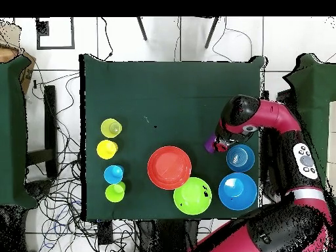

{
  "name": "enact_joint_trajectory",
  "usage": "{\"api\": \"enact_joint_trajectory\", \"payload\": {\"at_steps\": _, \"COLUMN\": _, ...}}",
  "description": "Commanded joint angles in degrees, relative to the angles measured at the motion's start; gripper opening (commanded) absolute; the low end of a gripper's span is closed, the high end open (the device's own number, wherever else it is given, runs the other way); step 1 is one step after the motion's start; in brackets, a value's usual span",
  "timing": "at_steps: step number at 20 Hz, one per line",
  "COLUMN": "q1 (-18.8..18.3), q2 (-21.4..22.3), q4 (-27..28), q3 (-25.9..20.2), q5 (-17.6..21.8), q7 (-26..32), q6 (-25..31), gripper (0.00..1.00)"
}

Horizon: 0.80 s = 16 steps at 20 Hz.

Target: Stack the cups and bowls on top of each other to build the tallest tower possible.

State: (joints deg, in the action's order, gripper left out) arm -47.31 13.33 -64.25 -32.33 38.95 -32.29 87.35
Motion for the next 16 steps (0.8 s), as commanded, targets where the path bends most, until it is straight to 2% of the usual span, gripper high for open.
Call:
{"api": "enact_joint_trajectory", "payload": {"at_steps": 1, "q1": 1.66, "q2": -1.39, "q4": 0.28, "q3": 1.81, "q5": 3.88, "q7": 3.49, "q6": -6.38, "gripper": 0.00}}
{"api": "enact_joint_trajectory", "payload": {"at_steps": 8, "q1": 2.50, "q2": 2.05, "q4": -0.58, "q3": 1.62, "q5": 5.18, "q7": 0.22, "q6": -11.98, "gripper": 0.00}}
{"api": "enact_joint_trajectory", "payload": {"at_steps": 16, "q1": 3.61, "q2": 3.73, "q4": 0.13, "q3": 1.31, "q5": 4.47, "q7": -0.66, "q6": -14.58, "gripper": 0.00}}
